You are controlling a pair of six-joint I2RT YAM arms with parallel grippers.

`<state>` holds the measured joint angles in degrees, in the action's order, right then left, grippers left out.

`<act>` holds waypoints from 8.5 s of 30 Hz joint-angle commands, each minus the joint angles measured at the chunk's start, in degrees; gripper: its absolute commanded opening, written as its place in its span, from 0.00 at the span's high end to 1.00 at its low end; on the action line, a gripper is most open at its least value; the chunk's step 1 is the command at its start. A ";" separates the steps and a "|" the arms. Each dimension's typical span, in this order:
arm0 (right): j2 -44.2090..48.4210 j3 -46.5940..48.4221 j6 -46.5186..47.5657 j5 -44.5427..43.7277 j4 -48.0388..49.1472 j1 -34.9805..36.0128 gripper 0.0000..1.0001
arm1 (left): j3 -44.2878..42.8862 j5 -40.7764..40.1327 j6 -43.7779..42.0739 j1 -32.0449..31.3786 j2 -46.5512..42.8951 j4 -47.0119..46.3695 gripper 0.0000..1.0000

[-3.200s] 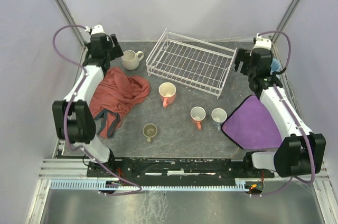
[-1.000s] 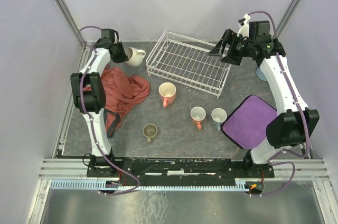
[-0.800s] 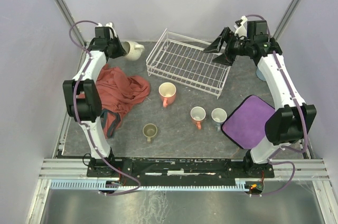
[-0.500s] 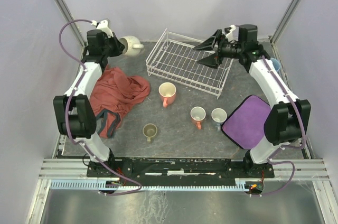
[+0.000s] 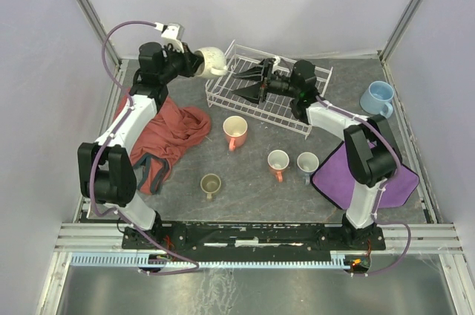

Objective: Load the cups into the dish rack

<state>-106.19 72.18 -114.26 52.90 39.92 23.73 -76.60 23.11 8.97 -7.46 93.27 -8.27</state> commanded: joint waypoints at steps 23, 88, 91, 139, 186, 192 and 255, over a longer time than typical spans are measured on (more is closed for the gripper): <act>-5.78 7.20 -17.54 -6.55 16.29 4.88 0.40 | -2.17 3.30 -5.70 -6.23 -6.37 -7.68 0.97; -6.20 7.15 -20.71 -17.28 24.69 3.10 0.99 | 1.87 -2.90 -5.25 -8.28 -9.13 -7.61 0.24; -5.81 6.07 -20.17 -17.83 24.76 1.83 0.99 | 2.32 -5.12 -5.65 -8.18 -9.57 -7.22 0.16; -6.65 44.53 74.74 -33.90 -85.91 -9.30 0.99 | -33.91 -10.37 -9.73 -5.20 26.49 31.34 0.10; -14.87 54.26 84.75 -52.20 -97.59 -11.91 0.99 | -25.12 -21.67 11.37 -9.35 20.51 44.17 0.97; -17.51 54.63 85.35 -56.91 -96.64 -11.51 0.99 | -21.54 -19.26 18.39 -9.33 18.45 41.38 0.97; -33.25 57.89 87.89 -71.92 -86.90 -7.34 0.49 | -16.24 -15.18 16.70 -12.05 14.42 38.94 0.17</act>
<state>-142.89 131.39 -26.87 -18.17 -48.49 16.03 -90.21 6.66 27.57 -19.62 108.95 31.64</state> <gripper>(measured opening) 0.475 0.814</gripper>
